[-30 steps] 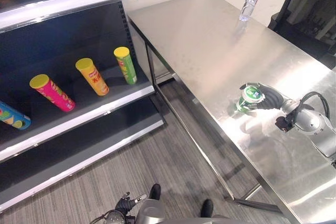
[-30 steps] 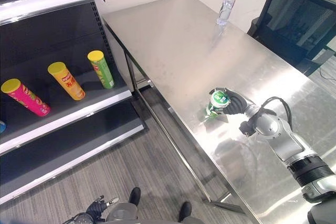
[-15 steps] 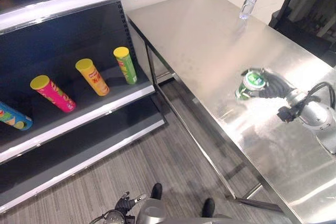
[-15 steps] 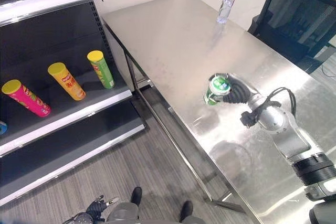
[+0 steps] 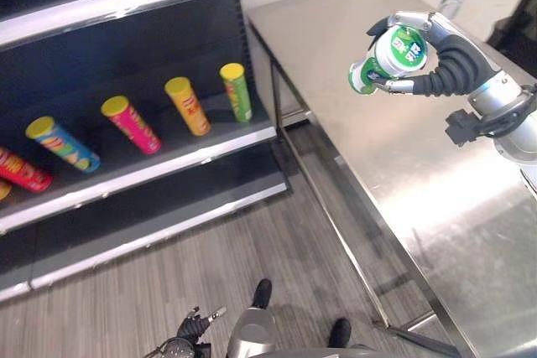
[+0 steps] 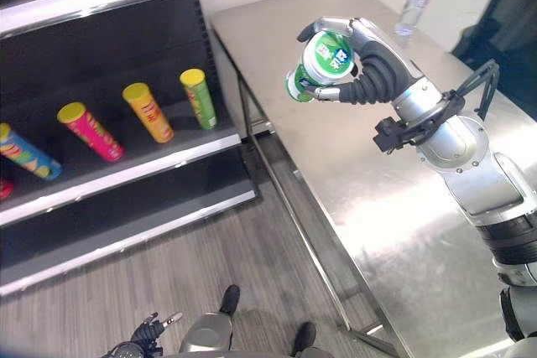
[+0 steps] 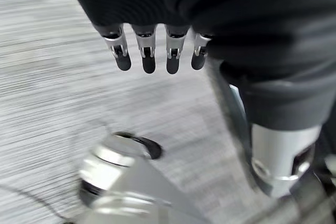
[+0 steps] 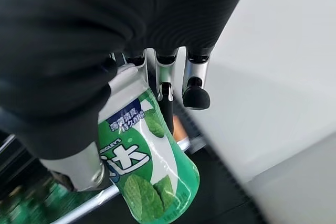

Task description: Put the goods on the table back onto the shelves and tidy them up.

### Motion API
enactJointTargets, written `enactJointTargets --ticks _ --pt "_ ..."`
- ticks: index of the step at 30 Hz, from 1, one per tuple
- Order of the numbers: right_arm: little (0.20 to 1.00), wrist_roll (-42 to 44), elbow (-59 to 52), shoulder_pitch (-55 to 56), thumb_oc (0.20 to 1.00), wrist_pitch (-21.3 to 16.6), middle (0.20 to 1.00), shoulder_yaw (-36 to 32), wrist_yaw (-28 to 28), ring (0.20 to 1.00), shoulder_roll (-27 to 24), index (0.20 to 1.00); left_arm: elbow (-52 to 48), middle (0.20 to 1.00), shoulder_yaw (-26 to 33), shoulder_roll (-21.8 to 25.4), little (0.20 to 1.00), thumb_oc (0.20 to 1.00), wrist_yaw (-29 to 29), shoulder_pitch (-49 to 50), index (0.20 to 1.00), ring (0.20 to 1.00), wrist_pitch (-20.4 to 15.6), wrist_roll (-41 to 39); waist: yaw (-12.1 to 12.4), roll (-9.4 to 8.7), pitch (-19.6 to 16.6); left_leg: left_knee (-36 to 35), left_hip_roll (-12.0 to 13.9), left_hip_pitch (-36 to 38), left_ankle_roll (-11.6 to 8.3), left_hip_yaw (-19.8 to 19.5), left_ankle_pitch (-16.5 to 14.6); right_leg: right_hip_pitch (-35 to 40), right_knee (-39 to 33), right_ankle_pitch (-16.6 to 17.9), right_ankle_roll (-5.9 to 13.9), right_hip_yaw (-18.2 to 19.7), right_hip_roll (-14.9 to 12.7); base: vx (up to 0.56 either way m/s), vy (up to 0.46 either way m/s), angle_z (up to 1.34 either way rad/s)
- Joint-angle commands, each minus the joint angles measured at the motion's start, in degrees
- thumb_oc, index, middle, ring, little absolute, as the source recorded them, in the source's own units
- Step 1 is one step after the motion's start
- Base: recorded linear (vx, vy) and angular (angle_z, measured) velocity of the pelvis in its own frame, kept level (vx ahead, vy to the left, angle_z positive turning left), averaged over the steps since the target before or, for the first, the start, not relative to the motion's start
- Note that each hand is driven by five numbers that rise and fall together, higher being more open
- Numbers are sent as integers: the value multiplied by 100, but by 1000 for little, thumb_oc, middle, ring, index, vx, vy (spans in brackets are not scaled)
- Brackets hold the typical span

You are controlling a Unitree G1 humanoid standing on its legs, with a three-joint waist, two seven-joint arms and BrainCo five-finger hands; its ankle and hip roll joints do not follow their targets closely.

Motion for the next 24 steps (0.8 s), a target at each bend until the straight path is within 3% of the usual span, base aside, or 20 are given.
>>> enactJointTargets --ticks 1,5,7,9,13,15,16,19,24 --pt "200 -46 -283 -385 200 -297 200 44 -343 200 -168 200 -58 1000 -207 235 1000 1000 60 -71 1000 1000 -129 -33 -79 -273 -276 310 792 279 -516 765 237 -547 1140 -990 468 189 -318 -93 214 69" --pt "200 -136 -327 -185 200 -301 200 -118 -374 200 -501 200 -154 1000 -220 269 1000 1000 110 -159 1000 1000 -165 134 -344 -337 -401 502 1365 422 -650 1196 341 -607 1156 -873 582 -46 -703 -74 269 71" --pt "200 -114 -340 -123 200 -301 200 -170 -361 200 -588 200 -205 1000 -228 274 1000 1000 111 -151 1000 1000 -173 141 -394 -338 -425 565 1402 489 -679 1210 263 -600 1126 -823 616 -84 -789 -58 268 58" --pt "200 -60 -354 -98 200 -314 200 -347 -344 200 -753 200 -219 1000 -237 335 1000 1000 74 -265 1000 1000 -182 254 -543 -279 -555 596 1293 510 -709 1568 43 -552 917 -519 796 -173 -1048 -46 473 66" --pt "200 -143 -328 -395 200 -300 200 -275 -434 200 -601 200 -130 1000 -172 555 1000 1000 118 -391 1000 1000 -150 392 -481 -405 -545 873 861 356 -577 1626 -476 -635 766 38 967 -87 -1577 -65 336 22" --pt "200 -210 -310 -550 200 -299 200 -162 -487 200 -564 200 -107 1000 -120 605 1000 1000 165 -431 1000 1000 -153 398 -475 -440 -536 874 780 346 -536 1674 -516 -726 775 181 990 -37 -1687 -35 215 31" --pt "200 -243 -304 -771 200 -293 200 -10 -562 200 -537 200 -99 1000 -61 723 1000 1000 197 -503 1000 1000 -157 371 -467 -506 -527 775 646 376 -465 1736 -526 -862 802 298 990 164 -1733 -27 217 20" --pt "200 -254 -325 -913 200 -267 200 36 -567 200 -633 200 -97 1000 -88 854 1000 1000 178 -569 1000 1000 -164 396 -495 -590 -527 586 506 422 -353 1661 -482 -1052 959 154 990 939 -1378 11 205 5" --pt "200 -18 -248 -1049 200 -286 200 78 -520 200 -773 200 18 1000 -225 942 1000 1000 108 -651 1000 1000 -155 441 -564 -704 -501 445 254 467 -165 1469 -482 -1096 1084 -346 924 1646 -618 57 103 16"
